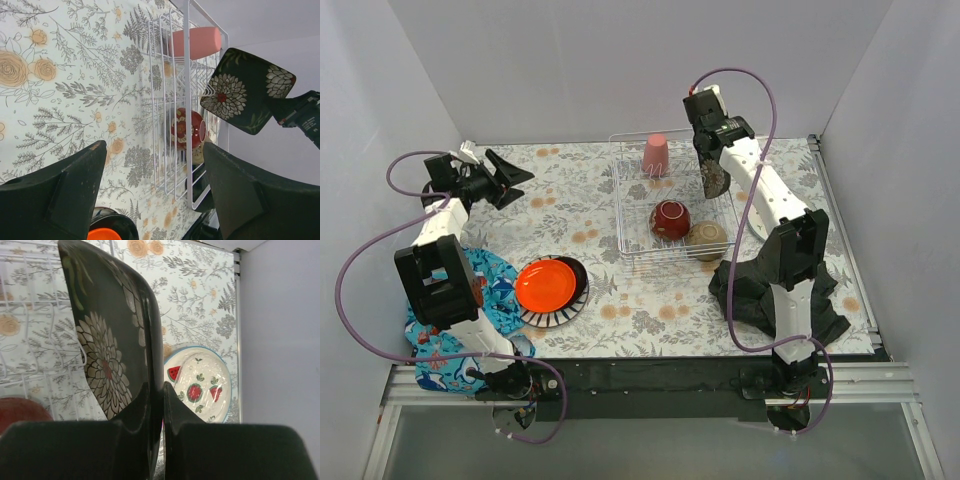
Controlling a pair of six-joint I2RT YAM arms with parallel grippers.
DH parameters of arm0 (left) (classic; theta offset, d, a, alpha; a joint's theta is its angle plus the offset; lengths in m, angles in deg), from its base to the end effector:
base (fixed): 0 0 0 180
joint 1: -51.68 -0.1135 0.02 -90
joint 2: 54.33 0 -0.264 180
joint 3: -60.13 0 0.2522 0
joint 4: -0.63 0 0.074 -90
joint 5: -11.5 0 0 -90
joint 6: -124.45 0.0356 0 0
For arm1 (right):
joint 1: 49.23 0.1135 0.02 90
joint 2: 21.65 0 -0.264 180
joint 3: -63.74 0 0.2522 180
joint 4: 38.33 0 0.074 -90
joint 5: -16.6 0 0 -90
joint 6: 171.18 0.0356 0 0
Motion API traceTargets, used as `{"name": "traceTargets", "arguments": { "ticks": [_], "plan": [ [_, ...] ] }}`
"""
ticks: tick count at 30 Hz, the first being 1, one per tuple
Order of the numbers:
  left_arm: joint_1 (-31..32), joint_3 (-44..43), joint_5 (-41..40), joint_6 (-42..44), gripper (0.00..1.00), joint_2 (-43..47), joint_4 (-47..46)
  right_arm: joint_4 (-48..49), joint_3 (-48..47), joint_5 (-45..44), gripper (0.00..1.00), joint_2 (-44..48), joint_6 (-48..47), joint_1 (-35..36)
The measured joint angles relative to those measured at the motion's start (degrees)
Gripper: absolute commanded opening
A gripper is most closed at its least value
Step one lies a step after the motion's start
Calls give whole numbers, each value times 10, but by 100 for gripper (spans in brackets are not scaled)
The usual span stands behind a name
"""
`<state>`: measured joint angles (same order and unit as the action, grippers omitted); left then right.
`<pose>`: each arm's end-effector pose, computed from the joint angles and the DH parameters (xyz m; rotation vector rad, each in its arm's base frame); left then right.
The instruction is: Load the mixed dishes into the dish rack
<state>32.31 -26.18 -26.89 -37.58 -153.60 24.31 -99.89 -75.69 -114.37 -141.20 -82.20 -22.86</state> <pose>0.3729 0.1015 0.2601 -1.2345 1.9724 -1.4838 0.4249 0.1846 0.3618 -0.1567 2.1427 -0.5637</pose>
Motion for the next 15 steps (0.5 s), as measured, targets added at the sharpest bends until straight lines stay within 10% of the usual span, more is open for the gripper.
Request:
{"name": "traceTargets", "arguments": {
  "ticks": [15],
  "plan": [
    [-8, 20, 0, 0, 77, 0, 4, -1, -16, -20, 1, -18, 50, -1]
  ]
}}
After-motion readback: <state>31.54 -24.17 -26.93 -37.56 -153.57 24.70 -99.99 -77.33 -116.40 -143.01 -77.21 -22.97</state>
